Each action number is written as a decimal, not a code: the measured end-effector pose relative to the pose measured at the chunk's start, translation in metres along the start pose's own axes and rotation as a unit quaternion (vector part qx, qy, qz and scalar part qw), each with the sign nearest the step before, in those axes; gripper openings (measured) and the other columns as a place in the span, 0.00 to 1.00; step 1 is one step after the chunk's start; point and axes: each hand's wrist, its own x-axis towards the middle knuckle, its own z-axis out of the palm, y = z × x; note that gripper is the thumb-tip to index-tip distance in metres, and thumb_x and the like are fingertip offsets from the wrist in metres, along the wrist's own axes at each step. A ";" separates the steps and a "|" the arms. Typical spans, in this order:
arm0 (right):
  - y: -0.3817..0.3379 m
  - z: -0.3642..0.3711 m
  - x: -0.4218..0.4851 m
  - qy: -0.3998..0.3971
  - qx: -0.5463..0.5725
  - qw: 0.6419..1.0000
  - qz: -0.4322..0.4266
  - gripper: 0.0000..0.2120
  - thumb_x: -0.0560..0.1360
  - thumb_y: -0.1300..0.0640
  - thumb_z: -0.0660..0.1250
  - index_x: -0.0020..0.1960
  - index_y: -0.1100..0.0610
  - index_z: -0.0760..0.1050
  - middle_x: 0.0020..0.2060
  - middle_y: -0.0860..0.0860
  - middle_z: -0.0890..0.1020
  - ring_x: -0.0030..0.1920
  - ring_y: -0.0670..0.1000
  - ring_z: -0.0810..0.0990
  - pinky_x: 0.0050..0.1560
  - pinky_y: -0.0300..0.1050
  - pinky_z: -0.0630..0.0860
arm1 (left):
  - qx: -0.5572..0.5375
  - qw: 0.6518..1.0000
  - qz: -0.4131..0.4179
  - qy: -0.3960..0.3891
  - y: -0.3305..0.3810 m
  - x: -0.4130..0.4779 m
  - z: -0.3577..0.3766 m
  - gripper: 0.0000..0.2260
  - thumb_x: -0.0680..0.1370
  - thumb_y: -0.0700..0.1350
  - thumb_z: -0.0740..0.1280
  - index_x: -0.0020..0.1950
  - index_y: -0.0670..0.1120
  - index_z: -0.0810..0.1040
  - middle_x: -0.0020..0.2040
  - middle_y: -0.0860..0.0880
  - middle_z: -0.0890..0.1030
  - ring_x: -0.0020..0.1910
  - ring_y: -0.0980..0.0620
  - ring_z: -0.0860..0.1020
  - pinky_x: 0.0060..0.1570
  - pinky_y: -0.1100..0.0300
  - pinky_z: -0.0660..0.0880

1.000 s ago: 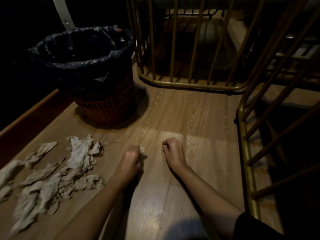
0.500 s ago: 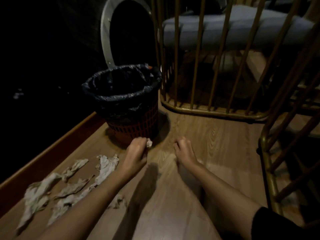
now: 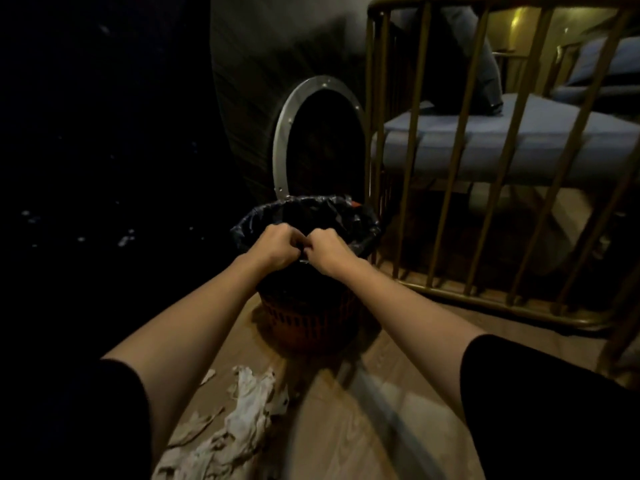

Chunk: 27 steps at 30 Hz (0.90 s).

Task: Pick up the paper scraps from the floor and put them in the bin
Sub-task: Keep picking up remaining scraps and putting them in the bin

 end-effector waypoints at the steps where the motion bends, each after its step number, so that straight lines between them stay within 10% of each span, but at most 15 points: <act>1: -0.004 -0.002 -0.001 0.004 -0.004 1.000 -0.014 0.09 0.76 0.59 0.62 0.53 0.61 0.77 0.47 0.60 0.81 0.47 0.59 0.80 0.45 0.51 0.78 | -0.016 0.999 0.005 0.034 -0.004 -0.005 -0.004 0.13 0.72 0.37 0.66 0.56 0.44 0.80 0.53 0.43 0.83 0.54 0.46 0.80 0.55 0.52 0.77; 6: -0.038 -0.004 -0.015 0.044 -0.111 0.968 -0.221 0.06 0.74 0.64 0.62 0.45 0.62 0.77 0.46 0.60 0.78 0.48 0.60 0.75 0.43 0.48 0.71 | 0.003 0.983 0.085 0.165 -0.038 -0.058 -0.035 0.14 0.72 0.33 0.63 0.56 0.42 0.79 0.52 0.42 0.83 0.52 0.46 0.80 0.52 0.53 0.78; 11: -0.092 0.036 -0.052 0.020 -0.178 0.898 -0.401 0.05 0.73 0.67 0.63 0.45 0.63 0.77 0.45 0.60 0.78 0.46 0.62 0.74 0.41 0.54 0.76 | 0.078 0.994 0.073 -0.002 -0.108 -0.134 -0.028 0.14 0.71 0.35 0.66 0.56 0.41 0.77 0.52 0.42 0.81 0.52 0.45 0.79 0.52 0.49 0.77; 20: -0.070 0.232 -0.113 -0.320 0.002 0.946 0.049 0.40 0.70 0.43 0.70 0.74 0.49 0.52 0.76 0.58 0.51 0.74 0.64 0.53 0.70 0.58 0.61 | 0.112 0.950 -0.073 -0.284 -0.205 -0.275 0.090 0.31 0.73 0.50 0.66 0.72 0.49 0.56 0.72 0.43 0.61 0.68 0.44 0.64 0.66 0.49 0.68; 23: -0.069 0.270 -0.135 -0.297 0.035 0.944 0.142 0.39 0.72 0.46 0.69 0.74 0.48 0.49 0.76 0.56 0.49 0.74 0.65 0.49 0.70 0.61 0.58 | 0.058 0.952 -0.120 -0.276 -0.215 -0.295 0.117 0.43 0.70 0.59 0.68 0.75 0.52 0.44 0.77 0.43 0.44 0.74 0.40 0.54 0.71 0.45 0.63; 27: -0.084 0.295 -0.168 -0.114 -0.024 0.991 0.067 0.13 0.76 0.63 0.61 0.60 0.59 0.72 0.61 0.57 0.72 0.63 0.59 0.65 0.59 0.51 0.69 | -0.002 0.960 -0.150 -0.238 -0.216 -0.292 0.141 0.49 0.67 0.65 0.68 0.73 0.58 0.34 0.76 0.47 0.35 0.76 0.39 0.44 0.73 0.40 0.54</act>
